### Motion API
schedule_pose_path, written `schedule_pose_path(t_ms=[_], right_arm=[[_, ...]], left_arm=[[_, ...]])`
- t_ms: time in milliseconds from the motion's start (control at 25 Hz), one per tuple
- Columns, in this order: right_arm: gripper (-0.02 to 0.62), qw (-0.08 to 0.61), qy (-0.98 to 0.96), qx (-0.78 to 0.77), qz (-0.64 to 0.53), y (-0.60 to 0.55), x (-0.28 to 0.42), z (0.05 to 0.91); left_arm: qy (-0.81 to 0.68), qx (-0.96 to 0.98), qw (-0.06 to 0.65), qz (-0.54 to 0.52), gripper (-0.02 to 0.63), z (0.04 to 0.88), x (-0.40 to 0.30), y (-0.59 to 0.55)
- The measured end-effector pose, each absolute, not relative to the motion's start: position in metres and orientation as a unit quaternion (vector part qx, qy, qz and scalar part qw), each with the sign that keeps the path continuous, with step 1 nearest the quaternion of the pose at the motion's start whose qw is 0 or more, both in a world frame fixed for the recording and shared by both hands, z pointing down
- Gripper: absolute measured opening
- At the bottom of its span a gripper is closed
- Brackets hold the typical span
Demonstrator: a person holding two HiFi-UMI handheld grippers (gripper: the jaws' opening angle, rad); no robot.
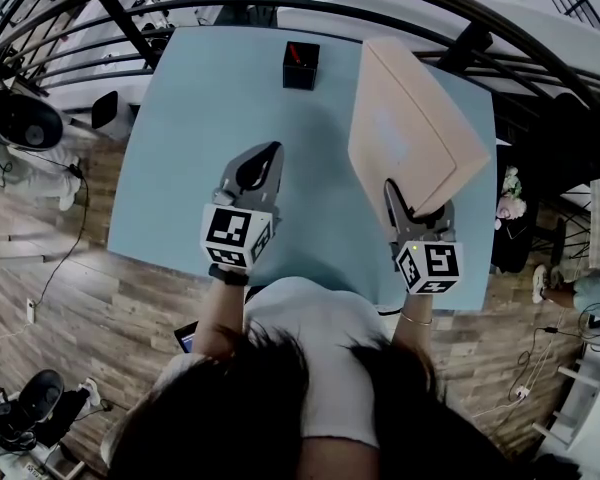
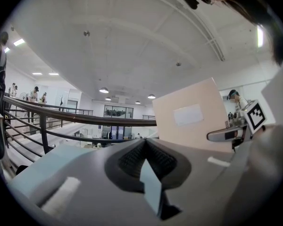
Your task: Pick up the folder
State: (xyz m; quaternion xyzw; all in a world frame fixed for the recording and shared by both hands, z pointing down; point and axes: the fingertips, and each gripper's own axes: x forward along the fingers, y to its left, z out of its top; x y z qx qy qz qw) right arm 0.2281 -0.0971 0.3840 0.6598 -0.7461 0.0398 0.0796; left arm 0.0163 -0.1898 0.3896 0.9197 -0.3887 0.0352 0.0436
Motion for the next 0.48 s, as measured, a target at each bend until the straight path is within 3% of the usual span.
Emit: schedule_pose_path(t_ms=[480], right_arm=[[0.277, 0.070, -0.748, 0.658, 0.049, -0.0996, 0.2307, 0.3844]], left_arm=[[-0.389, 0.920, 0.044, 0.035, 0.058, 0.3897, 0.0156, -0.1922]])
